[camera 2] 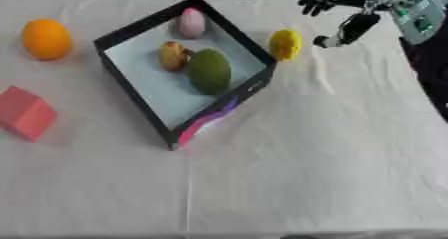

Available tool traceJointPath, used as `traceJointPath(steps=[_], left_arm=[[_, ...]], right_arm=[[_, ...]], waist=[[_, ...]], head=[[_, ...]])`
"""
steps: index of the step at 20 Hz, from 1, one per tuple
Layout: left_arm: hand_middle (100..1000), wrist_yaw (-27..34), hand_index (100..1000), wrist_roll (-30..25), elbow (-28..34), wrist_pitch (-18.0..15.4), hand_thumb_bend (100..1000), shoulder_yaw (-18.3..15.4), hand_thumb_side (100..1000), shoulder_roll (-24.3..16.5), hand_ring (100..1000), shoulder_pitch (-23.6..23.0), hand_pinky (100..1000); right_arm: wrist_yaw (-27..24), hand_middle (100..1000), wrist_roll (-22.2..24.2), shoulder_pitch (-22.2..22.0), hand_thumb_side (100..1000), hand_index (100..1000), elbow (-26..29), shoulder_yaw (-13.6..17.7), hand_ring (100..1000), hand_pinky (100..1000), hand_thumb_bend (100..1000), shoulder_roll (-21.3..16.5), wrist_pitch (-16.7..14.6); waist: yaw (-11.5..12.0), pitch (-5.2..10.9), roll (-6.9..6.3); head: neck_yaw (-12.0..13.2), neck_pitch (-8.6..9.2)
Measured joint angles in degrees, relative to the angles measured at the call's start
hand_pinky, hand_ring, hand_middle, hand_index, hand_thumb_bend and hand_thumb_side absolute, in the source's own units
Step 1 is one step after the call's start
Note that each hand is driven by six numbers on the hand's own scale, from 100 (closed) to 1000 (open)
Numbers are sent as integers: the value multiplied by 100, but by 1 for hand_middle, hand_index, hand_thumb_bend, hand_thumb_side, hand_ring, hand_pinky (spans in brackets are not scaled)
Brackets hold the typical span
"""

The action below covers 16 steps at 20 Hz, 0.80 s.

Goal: Pick up objects on the table and place them in the box.

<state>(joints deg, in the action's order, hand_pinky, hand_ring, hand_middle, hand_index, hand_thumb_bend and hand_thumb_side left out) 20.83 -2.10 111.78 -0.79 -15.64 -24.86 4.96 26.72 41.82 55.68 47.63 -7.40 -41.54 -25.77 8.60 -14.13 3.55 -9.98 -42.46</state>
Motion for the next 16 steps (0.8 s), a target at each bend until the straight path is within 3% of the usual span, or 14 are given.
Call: traceJointPath(steps=[7,16], left_arm=[[770,-11,846,-17,0,7,100,1,720,3,834,16,920],[772,-9,846,-95,-9,-2,100,62,722,3,836,16,922]], right_arm=[[227,861,-31,134,102,983,-112,32,889,952,297,256,-30],[1004,859,-346,317,131,981,-393,154,889,947,341,698,-161]], waist=[[-2,-21,0],[-12,-21,-2]], head=[[-25,24],[-82,80]])
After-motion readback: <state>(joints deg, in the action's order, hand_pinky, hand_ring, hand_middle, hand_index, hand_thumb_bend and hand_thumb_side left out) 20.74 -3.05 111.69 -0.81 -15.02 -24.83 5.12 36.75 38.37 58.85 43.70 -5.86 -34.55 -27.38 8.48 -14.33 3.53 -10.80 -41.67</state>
